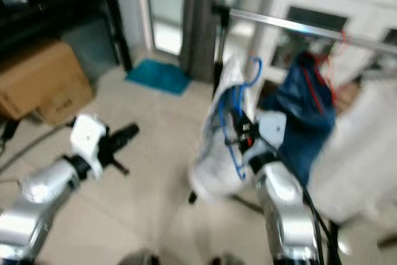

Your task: Hang hanger

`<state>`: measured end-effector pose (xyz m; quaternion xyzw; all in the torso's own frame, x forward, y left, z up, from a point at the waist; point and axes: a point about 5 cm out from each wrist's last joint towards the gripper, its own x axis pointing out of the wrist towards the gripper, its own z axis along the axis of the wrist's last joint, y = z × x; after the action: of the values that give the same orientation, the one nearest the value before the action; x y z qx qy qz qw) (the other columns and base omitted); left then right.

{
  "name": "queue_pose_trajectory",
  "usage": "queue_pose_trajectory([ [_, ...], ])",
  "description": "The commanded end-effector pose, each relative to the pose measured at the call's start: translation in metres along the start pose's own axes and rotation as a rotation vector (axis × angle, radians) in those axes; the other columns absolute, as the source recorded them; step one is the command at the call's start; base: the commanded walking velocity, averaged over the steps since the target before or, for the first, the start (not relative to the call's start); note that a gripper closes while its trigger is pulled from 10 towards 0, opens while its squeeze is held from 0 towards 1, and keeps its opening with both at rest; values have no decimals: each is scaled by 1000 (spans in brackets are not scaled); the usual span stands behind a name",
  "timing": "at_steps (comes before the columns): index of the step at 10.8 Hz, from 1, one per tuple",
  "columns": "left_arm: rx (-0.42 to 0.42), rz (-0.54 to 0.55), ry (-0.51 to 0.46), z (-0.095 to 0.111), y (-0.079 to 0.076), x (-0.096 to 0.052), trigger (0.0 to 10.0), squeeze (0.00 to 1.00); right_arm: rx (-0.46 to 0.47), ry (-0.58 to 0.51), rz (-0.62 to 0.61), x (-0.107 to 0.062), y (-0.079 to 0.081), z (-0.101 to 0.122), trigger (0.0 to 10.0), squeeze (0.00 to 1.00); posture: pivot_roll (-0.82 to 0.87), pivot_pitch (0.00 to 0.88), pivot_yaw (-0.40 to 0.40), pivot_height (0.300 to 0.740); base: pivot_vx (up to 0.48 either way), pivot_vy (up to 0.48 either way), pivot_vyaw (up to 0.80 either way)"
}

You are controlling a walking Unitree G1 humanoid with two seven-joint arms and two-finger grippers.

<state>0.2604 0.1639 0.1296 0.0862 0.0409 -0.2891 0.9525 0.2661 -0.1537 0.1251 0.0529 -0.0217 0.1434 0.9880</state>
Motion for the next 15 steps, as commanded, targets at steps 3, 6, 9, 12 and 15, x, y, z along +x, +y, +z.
queue_pose_trajectory([
  [3,46,5,13,5,17,11,10000,0,17,-131,137,7,0,33,0,0,-46,0,67,740,0,0,0],
  [6,67,-37,-81,25,25,22,10000,1000,7,-166,182,12,1,48,0,0,-52,0,52,740,0,0,0],
  [9,89,-212,-146,42,9,53,10000,1000,-24,-157,261,18,8,56,0,0,-54,0,24,740,0,0,0],
  [12,214,-119,-162,57,28,80,10000,0,-30,-174,306,18,20,62,0,0,-64,0,54,740,0,0,0],
  [15,106,-267,-252,74,27,66,10000,0,-27,-185,307,7,17,65,0,0,-81,0,79,740,0,0,0],
])
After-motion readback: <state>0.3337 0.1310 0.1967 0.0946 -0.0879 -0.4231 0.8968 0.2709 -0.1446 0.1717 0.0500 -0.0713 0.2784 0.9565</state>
